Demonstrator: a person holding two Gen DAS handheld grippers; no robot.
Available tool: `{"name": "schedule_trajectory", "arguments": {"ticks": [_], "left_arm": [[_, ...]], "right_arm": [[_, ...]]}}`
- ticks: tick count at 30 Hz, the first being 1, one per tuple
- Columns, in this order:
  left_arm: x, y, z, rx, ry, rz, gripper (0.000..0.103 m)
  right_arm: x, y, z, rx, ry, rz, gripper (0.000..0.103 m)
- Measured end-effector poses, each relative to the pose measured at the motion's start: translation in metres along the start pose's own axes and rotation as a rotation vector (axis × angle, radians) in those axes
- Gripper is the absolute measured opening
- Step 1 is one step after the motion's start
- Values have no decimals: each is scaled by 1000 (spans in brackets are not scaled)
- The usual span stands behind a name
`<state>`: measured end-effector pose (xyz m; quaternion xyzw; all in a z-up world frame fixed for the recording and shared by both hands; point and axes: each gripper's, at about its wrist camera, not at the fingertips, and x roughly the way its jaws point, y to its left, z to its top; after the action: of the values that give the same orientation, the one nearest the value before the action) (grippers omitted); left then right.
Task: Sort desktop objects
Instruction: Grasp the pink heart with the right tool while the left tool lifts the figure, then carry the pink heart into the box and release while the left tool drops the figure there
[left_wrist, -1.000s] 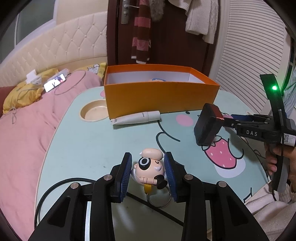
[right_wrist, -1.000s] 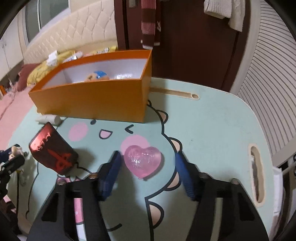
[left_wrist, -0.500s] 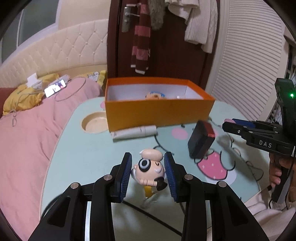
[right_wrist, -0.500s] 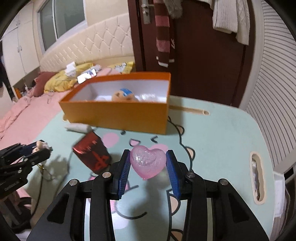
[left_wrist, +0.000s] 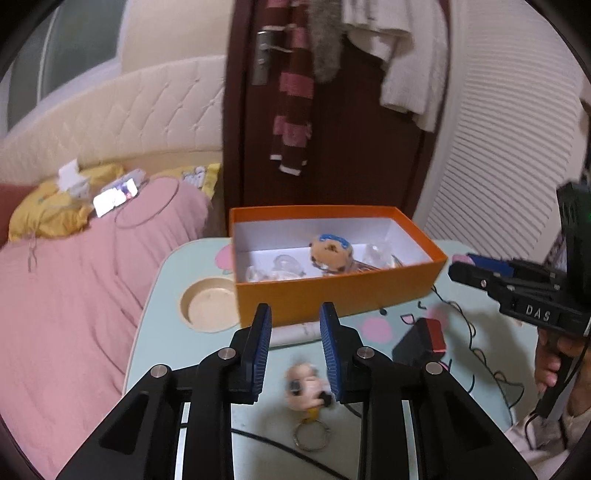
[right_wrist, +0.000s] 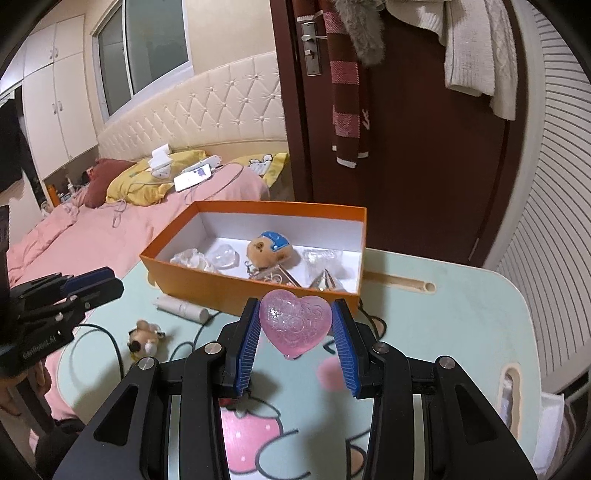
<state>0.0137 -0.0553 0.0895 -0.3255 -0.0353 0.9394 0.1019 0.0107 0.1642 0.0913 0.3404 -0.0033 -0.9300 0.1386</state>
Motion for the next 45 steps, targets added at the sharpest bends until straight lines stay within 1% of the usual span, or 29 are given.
{"name": "schedule_trajectory", "arguments": {"ticks": [1,3,4,5,9,13,15,17,18,19,26,32,37,40,43,44,45], "left_arm": [[0,6,-2,-12,13,2,25],[2,14,-8,-24,42,8,32],[3,17,-13,-22,60,12,42],[5,19,-18,-19,78,16,47],[15,6,-29,28,108,12,47],[33,-16,-31,49,135,-54,47],[42,-24,-34,73,157,-48,47],[50,-30,-39,97,186,-19,46],[51,-30,-41,96,191,-17,44],[52,-30,-43,91,193,-18,39],[54,-26,-44,64,199,-19,39],[47,-17,-37,19,176,-22,39],[32,-12,-20,-1,130,-40,39],[23,-9,-4,-13,85,-47,39],[19,-7,17,-3,43,-52,39],[19,-8,25,9,24,-51,39],[21,-8,32,20,10,-49,39]], "right_arm": [[2,-1,1,3,2,6,40],[5,-3,3,10,6,17,40],[7,-4,3,13,8,20,40],[8,-5,4,19,10,23,40],[18,-13,7,44,18,40,40],[25,-19,13,62,17,46,40],[26,-21,18,68,10,50,40],[27,-22,23,67,2,51,40],[28,-23,26,66,-1,52,40],[30,-23,29,64,-2,54,40],[53,-16,42,49,15,78,40],[73,-12,42,53,44,101,40],[80,-18,40,77,62,98,41],[80,-24,39,103,62,105,42],[78,-29,38,121,58,106,50],[76,-31,38,130,47,112,55],[72,-33,37,142,33,121,57]]}}
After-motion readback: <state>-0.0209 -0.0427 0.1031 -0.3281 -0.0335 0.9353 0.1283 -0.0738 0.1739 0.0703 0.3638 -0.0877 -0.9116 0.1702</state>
